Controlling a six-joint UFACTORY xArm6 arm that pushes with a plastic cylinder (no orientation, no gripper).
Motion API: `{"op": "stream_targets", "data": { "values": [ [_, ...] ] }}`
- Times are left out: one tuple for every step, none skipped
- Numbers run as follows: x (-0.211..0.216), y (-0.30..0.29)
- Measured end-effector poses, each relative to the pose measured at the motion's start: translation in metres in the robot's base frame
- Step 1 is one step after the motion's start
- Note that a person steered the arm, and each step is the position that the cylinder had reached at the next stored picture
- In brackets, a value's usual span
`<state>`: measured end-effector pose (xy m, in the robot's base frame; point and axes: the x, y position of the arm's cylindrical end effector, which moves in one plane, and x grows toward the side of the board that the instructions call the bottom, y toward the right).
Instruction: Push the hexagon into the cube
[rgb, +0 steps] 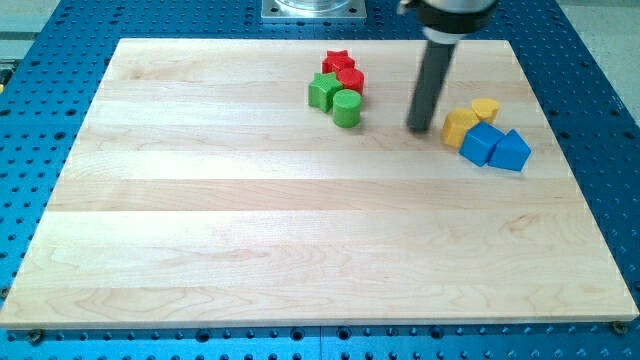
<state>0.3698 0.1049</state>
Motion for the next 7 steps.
{"op": "stream_targets", "data": {
  "values": [
    [0.010,-0.035],
    [0.008,-0.034],
    [0.008,-0.034],
    [0.011,-0.056],
    [0.015,-0.082],
    [0.015,-0.082],
    [0.020,-0.091]
  ]
}}
